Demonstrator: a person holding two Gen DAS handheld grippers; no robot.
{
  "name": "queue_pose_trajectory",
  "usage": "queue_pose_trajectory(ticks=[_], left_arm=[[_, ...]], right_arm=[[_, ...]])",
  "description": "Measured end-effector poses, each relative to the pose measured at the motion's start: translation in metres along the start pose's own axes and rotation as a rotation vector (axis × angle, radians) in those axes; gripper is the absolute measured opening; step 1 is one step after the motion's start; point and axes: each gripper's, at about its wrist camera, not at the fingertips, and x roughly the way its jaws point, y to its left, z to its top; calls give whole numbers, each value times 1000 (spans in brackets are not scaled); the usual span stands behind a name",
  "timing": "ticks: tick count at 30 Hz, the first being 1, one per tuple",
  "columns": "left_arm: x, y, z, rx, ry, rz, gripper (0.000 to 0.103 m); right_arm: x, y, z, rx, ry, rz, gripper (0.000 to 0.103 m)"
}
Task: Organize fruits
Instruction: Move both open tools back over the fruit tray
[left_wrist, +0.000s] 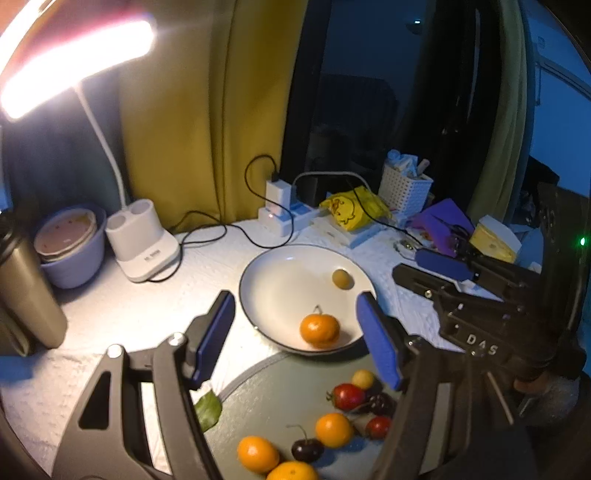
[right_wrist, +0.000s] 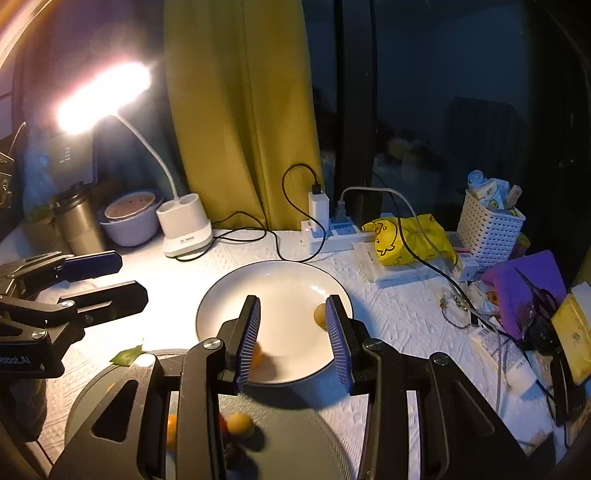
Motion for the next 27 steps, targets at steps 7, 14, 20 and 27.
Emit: queue_pose_trajectory(ticks=[7,14,20,27], left_arm=[[-26,-4,-19,7,-27,30,69],[-46,-7,-37,3,-60,61,69],[-58,-6,-52,-19,-75,71,69],[-60,-6,-74,-43,-61,77,69]], right_arm=[[-28,9,-11,10,-11,8,39],[-47,19,-22,0,-7,12,39],[-53,18,-34,15,9,24,43],[-54,18,-54,15,49,34,55]])
